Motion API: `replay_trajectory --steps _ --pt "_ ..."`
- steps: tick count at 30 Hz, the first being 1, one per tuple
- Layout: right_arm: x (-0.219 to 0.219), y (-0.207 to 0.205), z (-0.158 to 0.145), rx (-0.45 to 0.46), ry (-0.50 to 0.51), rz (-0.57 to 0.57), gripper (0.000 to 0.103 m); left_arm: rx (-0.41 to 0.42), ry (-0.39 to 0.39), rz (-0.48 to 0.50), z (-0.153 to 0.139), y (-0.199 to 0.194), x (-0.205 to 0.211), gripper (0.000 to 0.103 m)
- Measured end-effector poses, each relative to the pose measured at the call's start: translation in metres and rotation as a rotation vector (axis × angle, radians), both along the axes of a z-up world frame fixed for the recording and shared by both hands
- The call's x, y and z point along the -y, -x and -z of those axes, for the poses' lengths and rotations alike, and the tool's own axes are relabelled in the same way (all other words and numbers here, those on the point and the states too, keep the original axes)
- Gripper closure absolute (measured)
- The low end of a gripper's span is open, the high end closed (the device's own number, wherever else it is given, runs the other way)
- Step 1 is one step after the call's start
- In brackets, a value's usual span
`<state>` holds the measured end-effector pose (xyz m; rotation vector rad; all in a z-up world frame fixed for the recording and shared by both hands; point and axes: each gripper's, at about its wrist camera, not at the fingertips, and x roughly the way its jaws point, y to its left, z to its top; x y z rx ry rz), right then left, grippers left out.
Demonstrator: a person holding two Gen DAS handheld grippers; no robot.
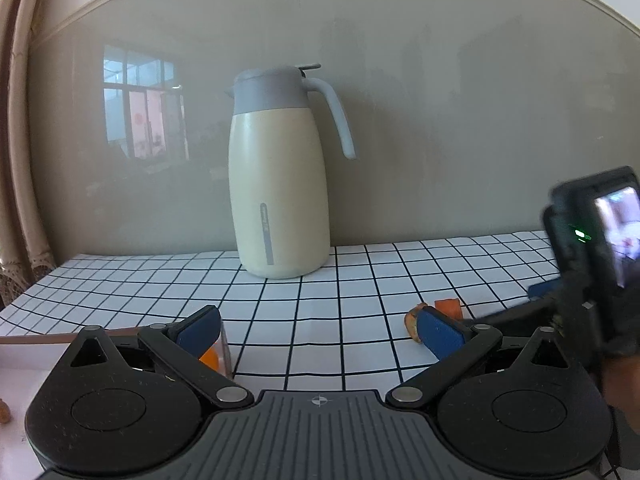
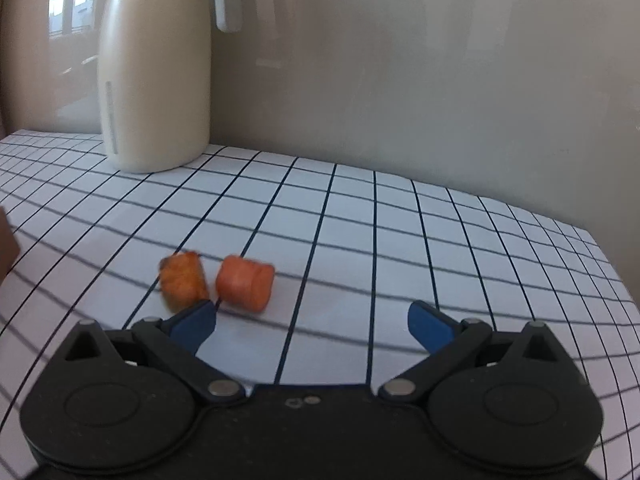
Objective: Organize fruits
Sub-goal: 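Withdraw both open tools from the box toward the carrot chunks, then close the left tool on a carrot chunk while the right tool closes on another chunk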
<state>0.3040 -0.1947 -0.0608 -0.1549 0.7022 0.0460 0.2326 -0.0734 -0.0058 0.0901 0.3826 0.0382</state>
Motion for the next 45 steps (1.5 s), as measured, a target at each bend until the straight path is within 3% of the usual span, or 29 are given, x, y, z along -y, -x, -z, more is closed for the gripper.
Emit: replay_trajectory --steps 8,14,16,22,26,30,36,37,40,43,45 --pt "0.006 -0.015 0.006 -0.024 -0.015 0.011 0.009 -0.022 0.015 0.023 0.006 -0.016 0.011 0.000" --pt "0.037 -0.010 0.005 -0.015 -0.069 0.013 0.024 -0.051 0.031 0.022 0.011 -0.035 0.024 0.000" --pt "0.042 -0.008 0.004 -0.012 -0.105 -0.025 0.029 -0.060 0.042 0.020 0.013 -0.040 0.027 0.000" --pt "0.030 -0.013 0.007 -0.009 -0.103 -0.141 0.028 -0.089 0.088 0.004 0.015 -0.052 0.028 0.000" --pt "0.024 -0.025 0.007 0.007 -0.058 -0.081 0.025 -0.100 0.099 0.001 0.017 -0.056 0.026 0.000" --pt "0.036 -0.029 0.008 -0.008 -0.093 -0.035 0.022 -0.125 0.100 -0.001 0.022 -0.064 0.025 0.000" --pt "0.049 -0.023 0.007 0.001 -0.100 -0.018 0.033 -0.178 0.083 0.017 0.030 -0.079 0.039 0.000" --pt "0.050 -0.021 0.006 0.006 -0.099 -0.020 0.039 -0.183 0.082 0.018 0.032 -0.080 0.042 0.001" --pt "0.051 -0.022 0.007 0.013 -0.101 -0.041 0.046 -0.204 0.095 0.030 0.036 -0.085 0.050 0.022" --pt "0.050 -0.022 0.006 0.018 -0.095 -0.072 0.049 -0.216 0.100 0.027 0.040 -0.088 0.055 0.024" --pt "0.048 -0.024 0.006 0.020 -0.096 -0.089 0.057 -0.217 0.107 0.022 0.041 -0.090 0.056 0.027"
